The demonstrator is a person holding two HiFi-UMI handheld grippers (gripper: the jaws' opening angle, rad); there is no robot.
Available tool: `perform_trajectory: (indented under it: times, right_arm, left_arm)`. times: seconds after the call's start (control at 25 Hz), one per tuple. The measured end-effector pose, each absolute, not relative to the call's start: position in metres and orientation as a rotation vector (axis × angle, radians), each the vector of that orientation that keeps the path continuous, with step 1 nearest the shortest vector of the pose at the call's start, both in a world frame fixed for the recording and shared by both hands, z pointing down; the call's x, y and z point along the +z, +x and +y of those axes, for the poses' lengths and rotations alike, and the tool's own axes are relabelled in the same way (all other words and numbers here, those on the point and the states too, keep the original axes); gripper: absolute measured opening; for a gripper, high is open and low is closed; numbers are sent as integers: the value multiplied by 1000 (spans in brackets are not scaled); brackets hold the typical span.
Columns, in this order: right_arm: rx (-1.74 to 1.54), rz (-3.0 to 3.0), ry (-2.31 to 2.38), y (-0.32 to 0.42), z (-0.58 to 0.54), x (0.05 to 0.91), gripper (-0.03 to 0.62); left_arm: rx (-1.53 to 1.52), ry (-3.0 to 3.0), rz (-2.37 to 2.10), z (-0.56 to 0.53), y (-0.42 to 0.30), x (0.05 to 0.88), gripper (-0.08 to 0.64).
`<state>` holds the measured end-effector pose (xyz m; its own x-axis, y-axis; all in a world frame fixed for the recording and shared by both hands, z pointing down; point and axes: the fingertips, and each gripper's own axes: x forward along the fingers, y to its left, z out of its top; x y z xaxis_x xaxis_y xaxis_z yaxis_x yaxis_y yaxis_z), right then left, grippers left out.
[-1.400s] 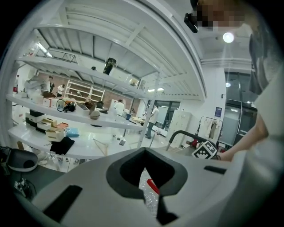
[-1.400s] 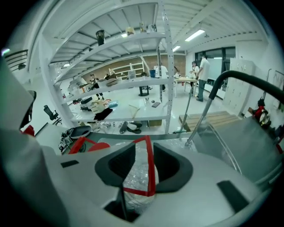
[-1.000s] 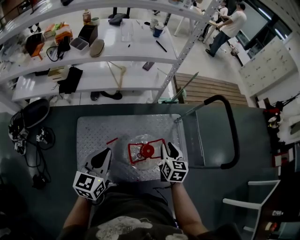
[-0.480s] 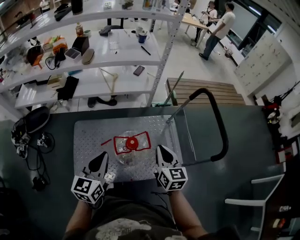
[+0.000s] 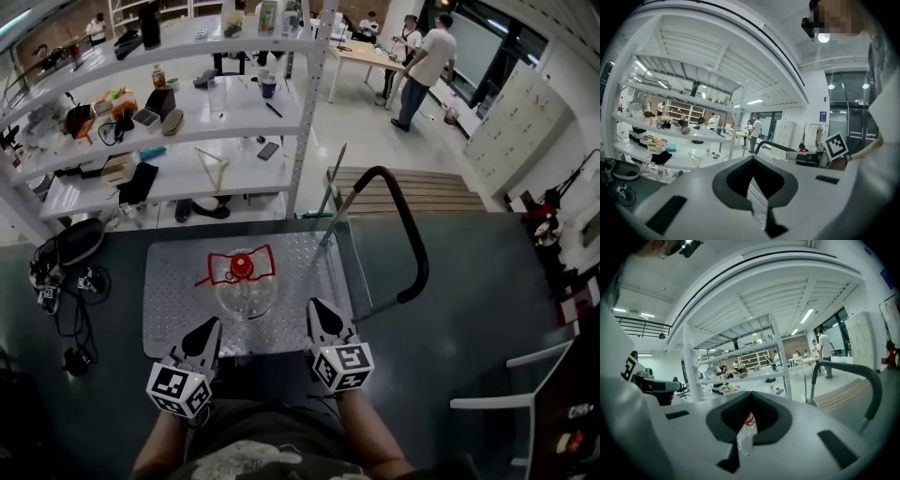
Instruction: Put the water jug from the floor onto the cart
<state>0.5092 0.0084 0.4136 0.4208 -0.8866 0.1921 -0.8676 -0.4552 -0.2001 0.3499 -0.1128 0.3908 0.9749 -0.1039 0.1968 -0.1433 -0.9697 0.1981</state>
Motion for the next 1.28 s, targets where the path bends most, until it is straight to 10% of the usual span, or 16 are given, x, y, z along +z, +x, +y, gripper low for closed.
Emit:
perform_trajectory:
  times: [1.28]
  right_arm:
    - [-557, 1695, -2615, 247, 164, 439, -9]
  left_arm:
    - [264, 2804, -200, 74, 76, 404, 9]
